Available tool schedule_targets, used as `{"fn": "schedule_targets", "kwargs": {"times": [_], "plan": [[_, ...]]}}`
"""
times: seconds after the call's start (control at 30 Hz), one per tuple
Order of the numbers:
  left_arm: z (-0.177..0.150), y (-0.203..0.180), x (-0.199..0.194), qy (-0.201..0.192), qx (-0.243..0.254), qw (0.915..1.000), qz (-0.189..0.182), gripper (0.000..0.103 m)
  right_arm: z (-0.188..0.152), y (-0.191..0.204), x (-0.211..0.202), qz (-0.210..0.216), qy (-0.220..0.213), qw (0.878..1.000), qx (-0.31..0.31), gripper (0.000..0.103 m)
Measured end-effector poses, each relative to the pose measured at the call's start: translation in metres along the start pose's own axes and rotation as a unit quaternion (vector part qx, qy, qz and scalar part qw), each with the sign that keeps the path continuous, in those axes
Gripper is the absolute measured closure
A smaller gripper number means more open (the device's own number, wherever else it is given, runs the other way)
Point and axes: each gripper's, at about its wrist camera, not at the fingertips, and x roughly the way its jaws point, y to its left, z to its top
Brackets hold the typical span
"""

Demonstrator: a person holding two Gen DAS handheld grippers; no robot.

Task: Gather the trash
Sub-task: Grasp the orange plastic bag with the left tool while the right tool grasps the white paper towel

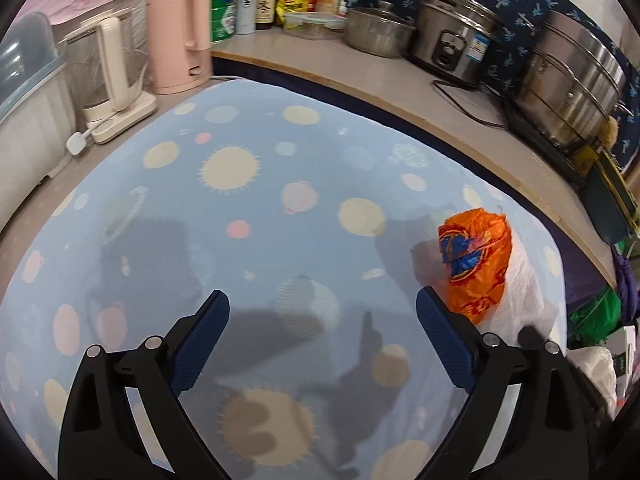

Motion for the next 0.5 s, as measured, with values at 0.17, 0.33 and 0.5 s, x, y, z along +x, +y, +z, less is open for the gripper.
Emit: {"fn": "schedule_targets", "kwargs": {"times": [0.17, 0.33, 0.5], "plan": [[-0.004, -0.037, -0.003, 0.005, 0.02, 0.9993, -0.032, 0.012, -0.02, -0.017, -0.015, -0.003, 0.011, 1.0, 0.003, 0.099], [-0.011, -0.078, -0.004, 0.02, 0.045, 0.9966, -0.066, 0.012, -0.037, -0.037, -0.027, -0.014, 0.021, 1.0, 0.013, 0.099], [-0.027, -0.111, 0.008, 0.048, 0.068, 0.9937, -0.075, 0.012, -0.048, -0.054, -0.032, -0.021, 0.032, 0.999, 0.02, 0.099]]}}
